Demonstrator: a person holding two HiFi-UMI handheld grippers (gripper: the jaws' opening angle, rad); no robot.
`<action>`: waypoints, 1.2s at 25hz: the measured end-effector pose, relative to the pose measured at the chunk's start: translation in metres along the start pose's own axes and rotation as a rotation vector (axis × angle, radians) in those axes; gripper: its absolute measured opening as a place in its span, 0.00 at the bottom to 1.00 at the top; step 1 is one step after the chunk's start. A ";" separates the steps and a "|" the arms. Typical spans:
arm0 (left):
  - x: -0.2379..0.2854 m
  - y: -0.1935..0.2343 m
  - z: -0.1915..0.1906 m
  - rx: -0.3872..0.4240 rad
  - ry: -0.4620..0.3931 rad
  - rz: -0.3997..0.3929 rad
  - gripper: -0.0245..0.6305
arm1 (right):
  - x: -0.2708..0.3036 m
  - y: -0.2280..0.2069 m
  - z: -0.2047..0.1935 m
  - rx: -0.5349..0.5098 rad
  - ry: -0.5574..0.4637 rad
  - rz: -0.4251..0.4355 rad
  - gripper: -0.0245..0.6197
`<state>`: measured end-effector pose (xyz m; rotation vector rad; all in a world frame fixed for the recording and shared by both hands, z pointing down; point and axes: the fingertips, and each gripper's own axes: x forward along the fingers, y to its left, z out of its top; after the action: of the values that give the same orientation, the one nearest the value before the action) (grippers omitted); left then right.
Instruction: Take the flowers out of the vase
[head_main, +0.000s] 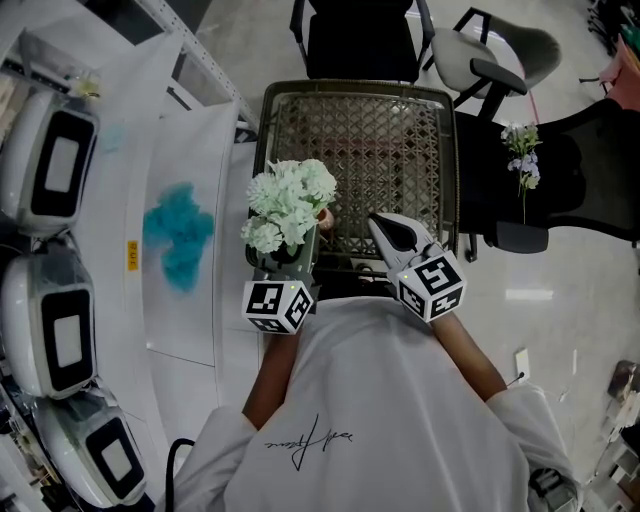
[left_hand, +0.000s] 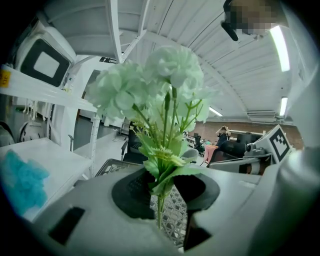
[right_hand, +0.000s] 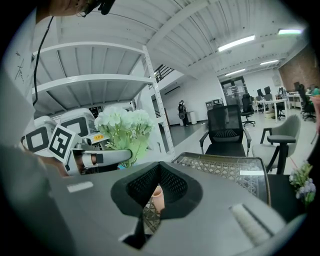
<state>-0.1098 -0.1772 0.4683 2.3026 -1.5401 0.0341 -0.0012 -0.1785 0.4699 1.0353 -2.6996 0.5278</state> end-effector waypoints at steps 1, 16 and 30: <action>0.000 -0.001 -0.001 0.004 0.001 -0.002 0.21 | 0.000 0.000 0.000 -0.001 0.000 0.000 0.05; -0.009 -0.007 -0.025 0.059 0.026 -0.008 0.21 | -0.001 0.006 -0.011 -0.009 0.039 0.012 0.05; -0.004 -0.010 -0.043 0.075 0.091 -0.030 0.21 | 0.000 0.009 -0.008 -0.012 0.029 0.033 0.05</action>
<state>-0.0947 -0.1565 0.5042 2.3466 -1.4831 0.1892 -0.0070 -0.1691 0.4745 0.9736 -2.6951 0.5276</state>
